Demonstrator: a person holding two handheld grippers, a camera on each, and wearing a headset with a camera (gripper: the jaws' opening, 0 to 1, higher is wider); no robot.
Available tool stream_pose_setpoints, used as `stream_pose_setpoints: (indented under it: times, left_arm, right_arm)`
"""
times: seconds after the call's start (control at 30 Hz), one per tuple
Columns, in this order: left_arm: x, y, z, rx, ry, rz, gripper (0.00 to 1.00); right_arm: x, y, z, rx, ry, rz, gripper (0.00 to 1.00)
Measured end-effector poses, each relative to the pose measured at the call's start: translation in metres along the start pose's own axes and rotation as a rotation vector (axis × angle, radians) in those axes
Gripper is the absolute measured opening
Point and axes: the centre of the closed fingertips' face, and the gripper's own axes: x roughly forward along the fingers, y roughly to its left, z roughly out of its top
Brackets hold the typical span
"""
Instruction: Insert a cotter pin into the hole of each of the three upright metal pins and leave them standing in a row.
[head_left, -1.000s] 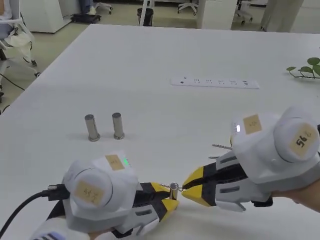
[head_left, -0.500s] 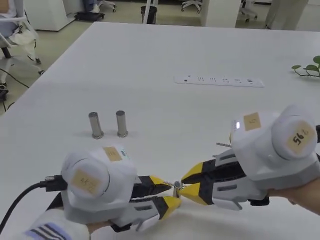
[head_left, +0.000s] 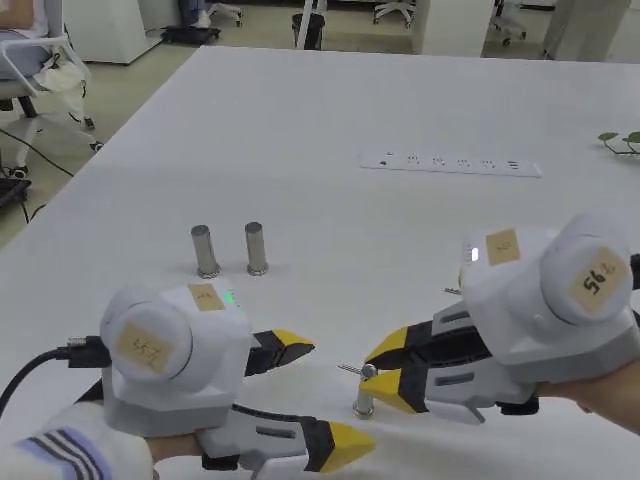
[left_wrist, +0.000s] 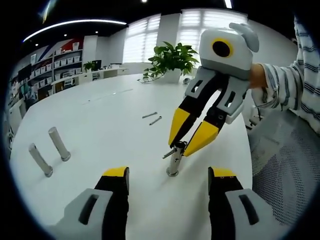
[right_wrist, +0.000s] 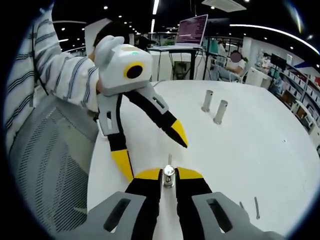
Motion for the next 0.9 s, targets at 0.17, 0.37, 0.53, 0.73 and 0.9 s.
stream_pose_setpoints:
  times: [0.17,0.37,0.53,0.73,0.9]
  left_arm:
    - [-0.007,0.003,-0.006,-0.032,0.017,0.009,0.85]
    - [-0.018,0.003,-0.007,-0.059,0.01,0.009,0.98]
    - [-0.033,0.009,0.003,-0.115,-0.058,0.035,1.0]
    - [-0.049,0.018,0.002,-0.129,-0.071,0.071,1.0]
    - [-0.059,0.02,-0.005,-0.134,-0.065,0.084,1.0]
  right_arm:
    - [0.002,0.0,-0.003,0.0,0.016,-0.004,0.12]
    - [0.003,-0.001,-0.003,0.009,0.014,-0.011,0.12]
    - [0.004,-0.003,-0.002,0.015,0.006,-0.028,0.12]
    - [0.004,-0.004,-0.002,0.008,0.011,-0.028,0.11]
    - [0.004,-0.002,-0.001,-0.031,0.025,0.001,0.1]
